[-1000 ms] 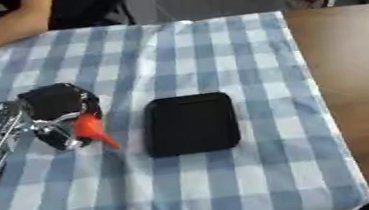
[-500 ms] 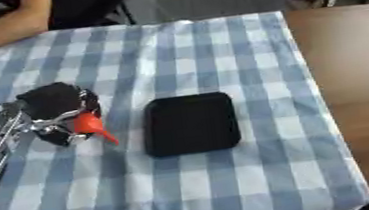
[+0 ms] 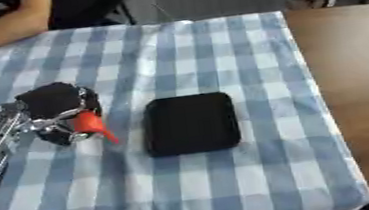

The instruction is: Pick up objects on the table and place them in the box.

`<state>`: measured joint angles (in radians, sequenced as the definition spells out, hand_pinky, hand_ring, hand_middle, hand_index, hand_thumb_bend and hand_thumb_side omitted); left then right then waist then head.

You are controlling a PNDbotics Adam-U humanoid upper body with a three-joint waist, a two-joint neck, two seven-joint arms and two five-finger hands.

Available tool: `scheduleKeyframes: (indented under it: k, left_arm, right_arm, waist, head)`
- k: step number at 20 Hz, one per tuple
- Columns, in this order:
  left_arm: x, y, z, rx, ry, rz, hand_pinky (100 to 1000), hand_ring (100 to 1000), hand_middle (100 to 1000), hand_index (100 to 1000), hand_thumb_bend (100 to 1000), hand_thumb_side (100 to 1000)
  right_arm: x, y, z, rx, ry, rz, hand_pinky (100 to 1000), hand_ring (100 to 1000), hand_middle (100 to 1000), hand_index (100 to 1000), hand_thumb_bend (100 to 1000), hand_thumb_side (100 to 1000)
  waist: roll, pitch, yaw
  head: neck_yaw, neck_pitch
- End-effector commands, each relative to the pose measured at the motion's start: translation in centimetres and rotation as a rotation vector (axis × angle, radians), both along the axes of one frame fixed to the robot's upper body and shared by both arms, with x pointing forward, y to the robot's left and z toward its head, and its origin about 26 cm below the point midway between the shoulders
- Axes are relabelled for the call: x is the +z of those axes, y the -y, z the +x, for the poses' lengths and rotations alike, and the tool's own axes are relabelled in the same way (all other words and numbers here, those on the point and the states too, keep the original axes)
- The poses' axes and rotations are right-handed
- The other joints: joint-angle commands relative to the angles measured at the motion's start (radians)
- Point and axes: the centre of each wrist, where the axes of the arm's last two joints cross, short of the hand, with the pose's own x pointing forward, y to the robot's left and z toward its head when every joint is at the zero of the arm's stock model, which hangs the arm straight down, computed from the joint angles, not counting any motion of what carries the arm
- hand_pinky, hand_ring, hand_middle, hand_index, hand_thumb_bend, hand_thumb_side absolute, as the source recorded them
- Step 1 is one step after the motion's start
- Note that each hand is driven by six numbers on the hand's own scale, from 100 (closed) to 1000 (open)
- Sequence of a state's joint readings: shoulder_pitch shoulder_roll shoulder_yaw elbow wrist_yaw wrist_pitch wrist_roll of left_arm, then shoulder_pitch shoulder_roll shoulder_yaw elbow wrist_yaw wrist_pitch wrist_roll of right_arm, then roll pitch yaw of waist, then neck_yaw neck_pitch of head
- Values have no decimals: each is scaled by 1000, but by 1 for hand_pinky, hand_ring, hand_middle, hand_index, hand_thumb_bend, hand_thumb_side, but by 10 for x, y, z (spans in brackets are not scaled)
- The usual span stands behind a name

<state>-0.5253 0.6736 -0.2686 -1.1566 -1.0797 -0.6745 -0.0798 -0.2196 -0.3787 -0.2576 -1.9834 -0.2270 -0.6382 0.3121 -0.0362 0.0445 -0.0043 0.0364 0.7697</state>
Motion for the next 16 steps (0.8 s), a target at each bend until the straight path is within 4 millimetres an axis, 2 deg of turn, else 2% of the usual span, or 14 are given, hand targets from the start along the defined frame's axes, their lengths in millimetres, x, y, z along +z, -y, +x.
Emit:
scheduleKeyframes:
  k: [1, 2, 3, 5, 9, 16]
  left_arm:
    - [28, -9, 0, 16, 39, -48, 100, 157, 368, 452, 100, 225]
    - [36, -8, 0, 15, 48, -79, 100, 159, 368, 454, 100, 214]
    - [44, -5, 0, 12, 56, -113, 100, 147, 368, 448, 100, 258]
    - [59, 0, -1, 6, 57, -188, 100, 139, 368, 445, 100, 279]
    - [88, 13, -4, -25, 43, -296, 100, 136, 367, 444, 100, 286]
    - [104, 28, -9, -60, 2, -313, 100, 136, 366, 445, 100, 286]
  right_arm:
    - [9, 2, -3, 0, 24, -26, 585, 782, 825, 869, 100, 398]
    - [9, 2, -3, -1, 24, -26, 585, 782, 825, 869, 100, 399]
    - [9, 2, -3, -1, 25, -26, 585, 782, 825, 869, 100, 398]
    - [9, 2, -3, -2, 24, -26, 585, 782, 825, 870, 100, 399]
    - [9, 2, -3, -2, 22, -27, 585, 782, 825, 870, 100, 399]
    - [9, 2, -3, -2, 22, -28, 585, 782, 825, 870, 100, 399]
  waist:
    - [1, -12, 1]
    - [1, -12, 2]
    - [1, -12, 3]
    - [1, -13, 3]
    - [2, -13, 3]
    - [3, -14, 1]
  head:
    - [3, 0]
    - [3, 0]
    - [3, 0]
    - [3, 0]
    - [2, 0]
    - [2, 0]
